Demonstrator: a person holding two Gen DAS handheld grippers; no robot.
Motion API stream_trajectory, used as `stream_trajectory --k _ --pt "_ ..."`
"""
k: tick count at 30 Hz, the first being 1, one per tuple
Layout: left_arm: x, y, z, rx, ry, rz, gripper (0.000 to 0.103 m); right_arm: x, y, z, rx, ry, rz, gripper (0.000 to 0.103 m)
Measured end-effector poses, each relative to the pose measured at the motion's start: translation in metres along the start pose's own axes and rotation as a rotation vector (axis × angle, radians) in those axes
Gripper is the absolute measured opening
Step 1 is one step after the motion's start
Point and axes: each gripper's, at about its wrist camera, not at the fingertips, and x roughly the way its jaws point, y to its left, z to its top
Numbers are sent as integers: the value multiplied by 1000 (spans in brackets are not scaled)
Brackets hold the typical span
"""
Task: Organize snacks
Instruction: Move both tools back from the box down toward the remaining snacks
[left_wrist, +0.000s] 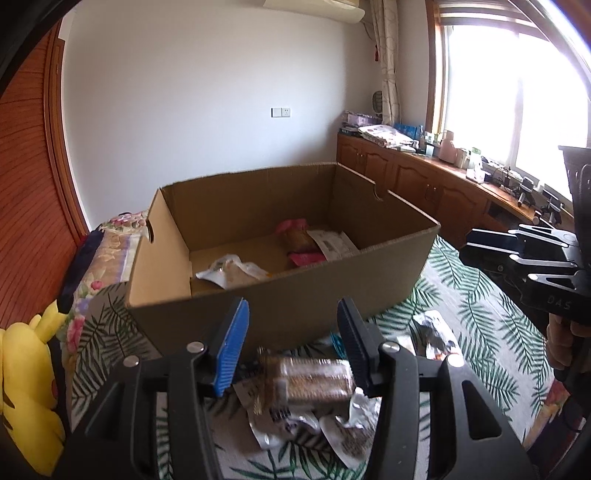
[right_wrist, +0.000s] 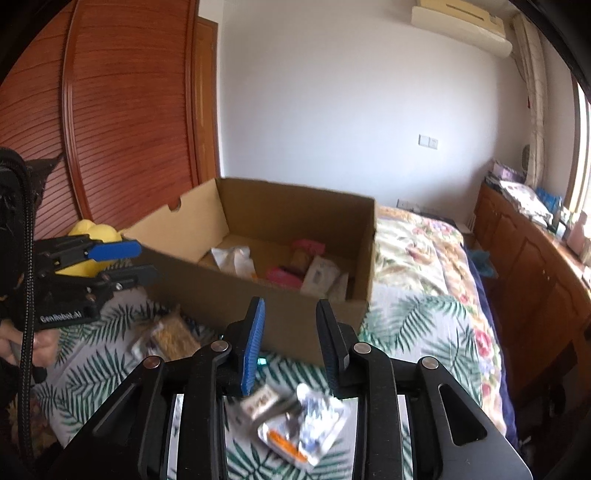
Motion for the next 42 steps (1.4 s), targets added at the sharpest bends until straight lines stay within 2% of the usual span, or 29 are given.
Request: stream_trajectory --k 5,8,26,37,42 --pt "4 -6 -17 4 38 -6 50 3 -4 -23 30 50 -3 41" --pt "5 -12 -29 19 58 -5 50 9 -6 -36 42 78 -8 45" --pt "25 -26 -72 12 168 -54 50 57 -24 -79 129 234 -26 50" --pt "25 -30 -76 14 182 -73 50 68 -24 -89 136 285 -40 60" --pt "26 -36 -77 39 190 -79 50 67 -23 -92 141 272 -36 62"
